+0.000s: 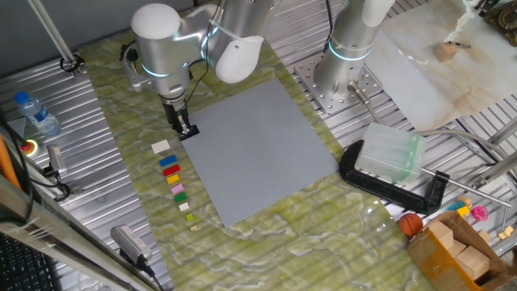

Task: Build with small Lego blocks

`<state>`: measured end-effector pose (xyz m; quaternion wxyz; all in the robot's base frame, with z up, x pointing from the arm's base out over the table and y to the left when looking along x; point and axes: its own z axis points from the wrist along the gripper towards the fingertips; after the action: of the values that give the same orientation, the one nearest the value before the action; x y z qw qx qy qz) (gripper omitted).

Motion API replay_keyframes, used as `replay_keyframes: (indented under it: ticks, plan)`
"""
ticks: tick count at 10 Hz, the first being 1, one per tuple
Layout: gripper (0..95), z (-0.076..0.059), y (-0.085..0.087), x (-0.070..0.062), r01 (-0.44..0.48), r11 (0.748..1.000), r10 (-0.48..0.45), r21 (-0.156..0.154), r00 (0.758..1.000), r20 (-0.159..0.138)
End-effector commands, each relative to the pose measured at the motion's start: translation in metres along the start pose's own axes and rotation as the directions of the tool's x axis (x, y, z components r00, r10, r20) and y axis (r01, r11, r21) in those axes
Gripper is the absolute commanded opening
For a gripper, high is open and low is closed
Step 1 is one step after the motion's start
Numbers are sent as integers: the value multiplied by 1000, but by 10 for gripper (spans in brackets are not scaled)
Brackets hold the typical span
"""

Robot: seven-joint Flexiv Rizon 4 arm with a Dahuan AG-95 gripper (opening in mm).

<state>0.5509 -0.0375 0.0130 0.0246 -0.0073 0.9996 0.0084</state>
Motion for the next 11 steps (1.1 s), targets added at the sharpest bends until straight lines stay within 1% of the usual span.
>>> replay_keyframes:
  ticks: [1, 2, 4, 5, 7, 8, 9, 11]
  plan:
    - [0, 52, 0, -1, 1, 1000, -1, -5, 1000, -4]
    - [0, 50, 1, -1, -2, 1000, 2, -6, 1000, -6]
    - [0, 40, 5, -1, -6, 1000, 5, -5, 999, -36]
    - [0, 37, 8, 0, -9, 1000, 9, 0, 999, -41]
    - [0, 32, 8, 0, -10, 1000, 10, -2, 999, -45]
    - [0, 30, 9, 0, -12, 1000, 12, -1, 999, -53]
    - [0, 31, 8, 0, -14, 1000, 14, 0, 998, -55]
    - [0, 36, 8, 0, -13, 1000, 13, 3, 998, -57]
